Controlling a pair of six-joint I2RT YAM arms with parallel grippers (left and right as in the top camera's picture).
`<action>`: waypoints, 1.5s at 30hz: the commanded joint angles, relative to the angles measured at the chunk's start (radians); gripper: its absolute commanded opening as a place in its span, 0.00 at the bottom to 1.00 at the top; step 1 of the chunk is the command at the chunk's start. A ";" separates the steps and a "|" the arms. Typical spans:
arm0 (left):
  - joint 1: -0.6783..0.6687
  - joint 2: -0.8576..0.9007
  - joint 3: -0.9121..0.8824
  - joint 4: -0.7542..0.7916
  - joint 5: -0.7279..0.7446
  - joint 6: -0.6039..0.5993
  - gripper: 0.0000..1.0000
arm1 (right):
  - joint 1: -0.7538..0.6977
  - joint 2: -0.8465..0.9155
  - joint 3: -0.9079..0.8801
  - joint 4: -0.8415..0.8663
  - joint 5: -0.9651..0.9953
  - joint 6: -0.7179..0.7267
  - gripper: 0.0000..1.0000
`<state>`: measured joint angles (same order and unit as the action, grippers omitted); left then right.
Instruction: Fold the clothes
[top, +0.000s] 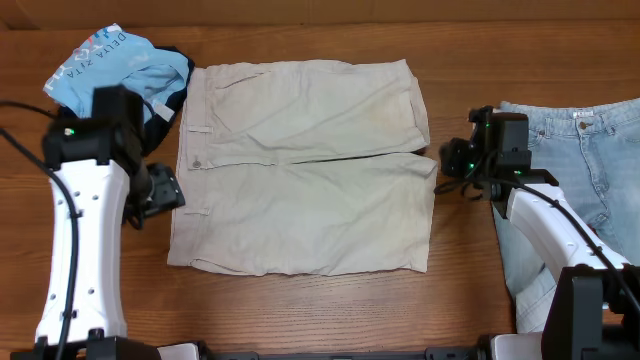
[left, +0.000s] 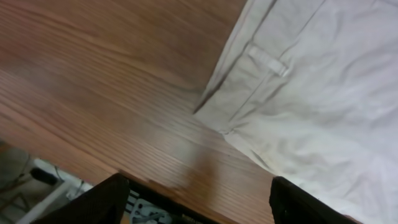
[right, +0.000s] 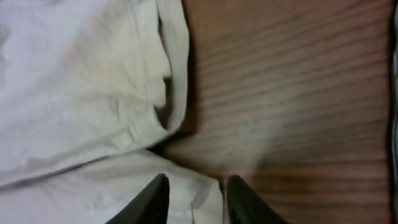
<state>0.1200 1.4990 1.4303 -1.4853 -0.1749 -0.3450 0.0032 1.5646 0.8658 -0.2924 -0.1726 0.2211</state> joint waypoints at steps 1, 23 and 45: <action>0.004 -0.009 -0.092 0.024 0.051 -0.006 0.76 | 0.001 0.003 0.013 -0.080 0.001 0.018 0.48; 0.005 -0.009 -0.307 0.157 0.080 -0.015 0.87 | 0.002 0.003 -0.201 -0.524 -0.324 0.072 0.57; 0.004 -0.009 -0.311 0.178 0.080 -0.015 1.00 | 0.004 0.003 -0.204 -0.554 -0.330 0.112 0.55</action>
<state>0.1196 1.4990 1.1278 -1.3102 -0.1040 -0.3454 0.0025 1.5623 0.6643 -0.8894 -0.5293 0.3084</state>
